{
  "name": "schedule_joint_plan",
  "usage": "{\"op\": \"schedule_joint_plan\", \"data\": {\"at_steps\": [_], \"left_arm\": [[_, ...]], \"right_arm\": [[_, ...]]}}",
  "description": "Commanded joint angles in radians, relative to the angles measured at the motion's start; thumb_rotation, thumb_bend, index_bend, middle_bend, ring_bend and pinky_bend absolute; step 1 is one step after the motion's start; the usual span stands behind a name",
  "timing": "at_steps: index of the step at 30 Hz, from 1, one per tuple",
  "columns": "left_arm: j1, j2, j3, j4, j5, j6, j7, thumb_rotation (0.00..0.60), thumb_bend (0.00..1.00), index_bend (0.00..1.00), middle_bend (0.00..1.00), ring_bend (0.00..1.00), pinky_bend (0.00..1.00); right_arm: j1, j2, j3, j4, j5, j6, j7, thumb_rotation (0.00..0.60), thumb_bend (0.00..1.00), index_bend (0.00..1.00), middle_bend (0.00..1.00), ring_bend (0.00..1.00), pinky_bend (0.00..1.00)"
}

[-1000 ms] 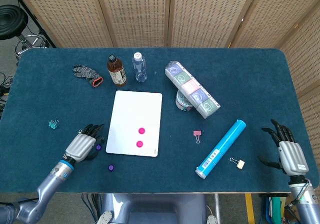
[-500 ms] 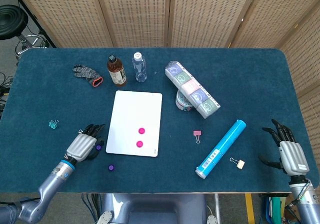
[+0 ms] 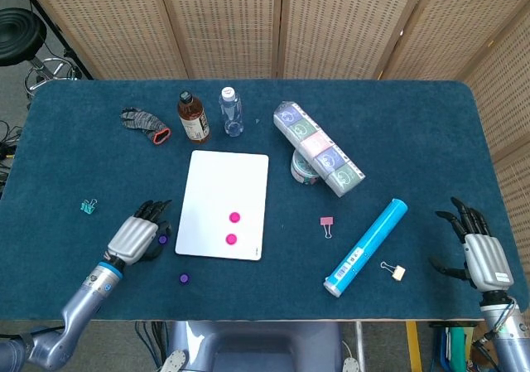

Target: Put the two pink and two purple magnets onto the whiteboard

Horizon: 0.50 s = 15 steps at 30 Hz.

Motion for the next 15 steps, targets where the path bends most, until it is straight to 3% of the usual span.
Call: {"op": "schedule_joint_plan", "data": {"at_steps": [1,9,15], "left_arm": [[-0.013,0.009,-0.018,-0.013,-0.01,-0.007,0.004,0.6,0.37,0.58,0.0,0.0,0.0],[-0.088,0.001,-0.096,0.0,-0.068,-0.083,0.011,0.6,0.37,0.58,0.0,0.0,0.0],[-0.155,-0.042,-0.158,0.089,-0.115,-0.137,0.012,0.6,0.37,0.58,0.0,0.0,0.0]], "right_arm": [[0.0,0.0,0.0,0.0,0.0,0.0,-0.001,0.6,0.23,0.19,0.0,0.0,0.0],[0.001,-0.002,-0.001,0.001,0.0,-0.002,-0.008,0.6,0.23,0.19,0.0,0.0,0.0],[0.0,-0.004,0.0,0.003,0.003,-0.001,-0.014,0.6,0.23,0.19,0.0,0.0,0.0]]}}
